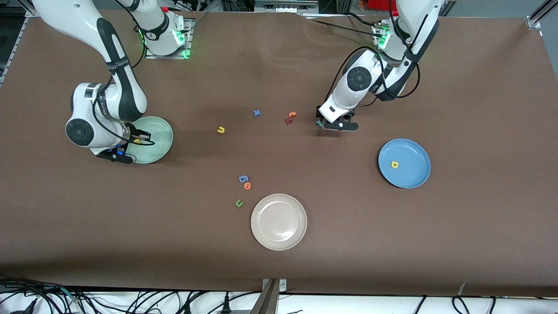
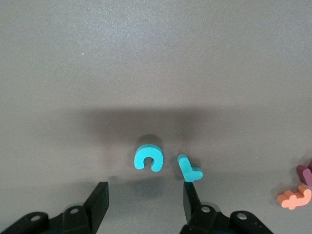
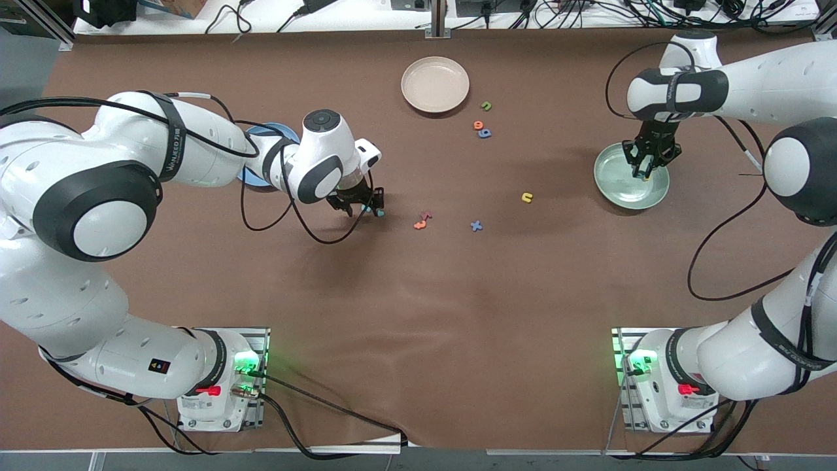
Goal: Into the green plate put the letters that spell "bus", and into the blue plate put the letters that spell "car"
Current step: 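Place the blue b on the green plate while the left gripper reaches teal letters, then grasp the yellow u with the right gripper while the left gripper lowers to teal c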
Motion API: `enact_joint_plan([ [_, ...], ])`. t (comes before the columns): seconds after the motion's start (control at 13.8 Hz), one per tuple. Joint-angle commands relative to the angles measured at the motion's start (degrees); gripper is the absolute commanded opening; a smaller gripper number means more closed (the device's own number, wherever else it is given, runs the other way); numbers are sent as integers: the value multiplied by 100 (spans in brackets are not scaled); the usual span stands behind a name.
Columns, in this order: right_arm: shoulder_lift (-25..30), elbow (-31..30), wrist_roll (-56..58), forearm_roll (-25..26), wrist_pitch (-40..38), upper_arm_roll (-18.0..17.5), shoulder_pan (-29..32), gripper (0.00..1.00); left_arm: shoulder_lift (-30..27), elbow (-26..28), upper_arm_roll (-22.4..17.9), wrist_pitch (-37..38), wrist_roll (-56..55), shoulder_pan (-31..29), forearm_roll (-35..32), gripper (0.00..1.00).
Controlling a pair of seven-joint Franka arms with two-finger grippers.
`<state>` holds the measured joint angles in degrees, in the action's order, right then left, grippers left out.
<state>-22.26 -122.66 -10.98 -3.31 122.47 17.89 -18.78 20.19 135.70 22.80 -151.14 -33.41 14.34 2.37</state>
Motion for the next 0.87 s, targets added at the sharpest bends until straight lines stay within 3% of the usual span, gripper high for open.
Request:
enact_joint_plan([
  [0.0,-42,-205,105,-56,355,-13,-3,8,-33,79,5,-108,-95,-36,-324,69],
  [0.07,-51,-214,105,-56,356,-22,-3,13,2,79,-4,-108,-95,-36,-360,68],
  [0.15,-51,-214,105,-56,356,-13,-3,32,20,79,-4,-117,-95,-19,-369,68],
  [0.29,-42,-206,96,-56,356,-22,-3,87,64,79,-21,-117,-95,-27,-517,67],
  [0.36,-33,-197,96,-56,356,-22,-3,98,99,70,-39,-126,-95,-45,-675,66],
  [0.58,220,-153,-105,-56,146,-144,-29,99,195,35,-39,-143,-157,-27,-694,65],
  [0.8,528,-135,-711,-56,-4,-618,-38,99,283,-52,-39,-170,-200,-18,-703,64],
])
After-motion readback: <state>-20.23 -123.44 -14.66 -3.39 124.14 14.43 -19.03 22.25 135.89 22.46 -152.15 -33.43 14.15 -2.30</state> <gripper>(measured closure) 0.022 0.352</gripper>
